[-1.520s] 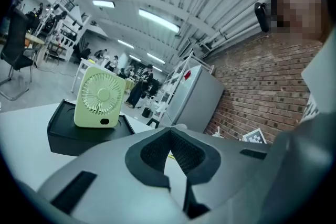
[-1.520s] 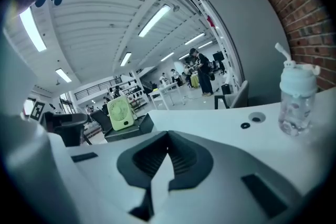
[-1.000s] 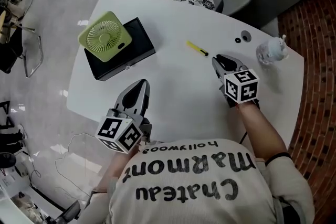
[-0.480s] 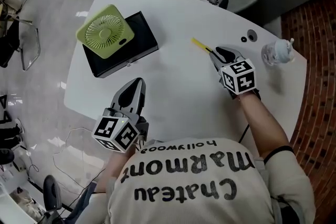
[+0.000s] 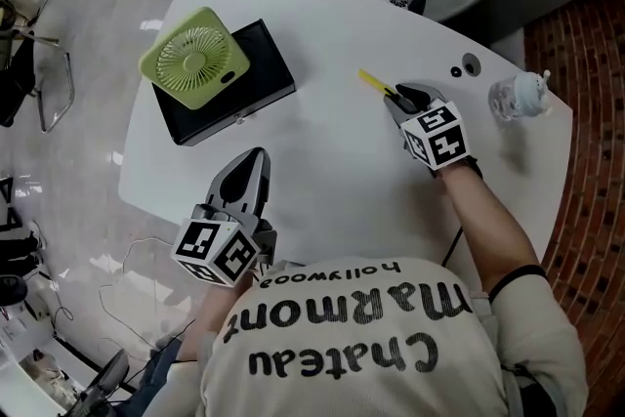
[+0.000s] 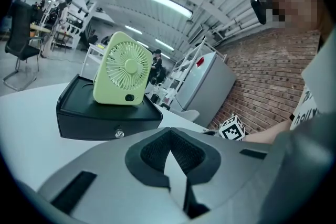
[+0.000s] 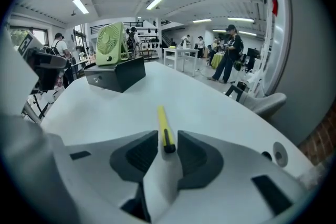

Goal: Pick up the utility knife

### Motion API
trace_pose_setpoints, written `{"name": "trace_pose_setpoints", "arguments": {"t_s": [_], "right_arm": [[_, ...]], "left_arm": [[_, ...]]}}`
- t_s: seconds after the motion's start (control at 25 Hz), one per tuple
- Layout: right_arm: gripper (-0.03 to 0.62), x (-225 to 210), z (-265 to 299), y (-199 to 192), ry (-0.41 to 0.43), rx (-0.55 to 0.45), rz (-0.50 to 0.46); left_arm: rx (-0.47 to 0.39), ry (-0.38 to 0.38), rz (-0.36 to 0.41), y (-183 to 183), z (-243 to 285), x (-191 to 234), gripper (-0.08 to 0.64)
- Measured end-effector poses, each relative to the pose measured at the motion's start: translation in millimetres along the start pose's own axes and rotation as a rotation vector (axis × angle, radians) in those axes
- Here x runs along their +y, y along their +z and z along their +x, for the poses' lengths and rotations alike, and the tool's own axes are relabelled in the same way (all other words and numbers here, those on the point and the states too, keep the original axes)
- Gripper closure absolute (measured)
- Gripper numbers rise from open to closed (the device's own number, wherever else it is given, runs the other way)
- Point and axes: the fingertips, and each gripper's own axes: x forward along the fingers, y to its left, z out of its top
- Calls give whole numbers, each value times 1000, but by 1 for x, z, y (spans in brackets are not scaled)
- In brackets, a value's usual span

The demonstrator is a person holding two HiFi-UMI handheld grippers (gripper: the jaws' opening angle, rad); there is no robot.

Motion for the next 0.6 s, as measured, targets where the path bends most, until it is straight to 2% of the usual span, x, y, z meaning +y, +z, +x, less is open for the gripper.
{"name": "trace_pose_setpoints", "arguments": {"t_s": [0.6], "right_arm": [[472, -3, 8, -1, -7, 12, 45]], "left_arm": [[-26, 29, -13, -1, -15, 5, 558]]}}
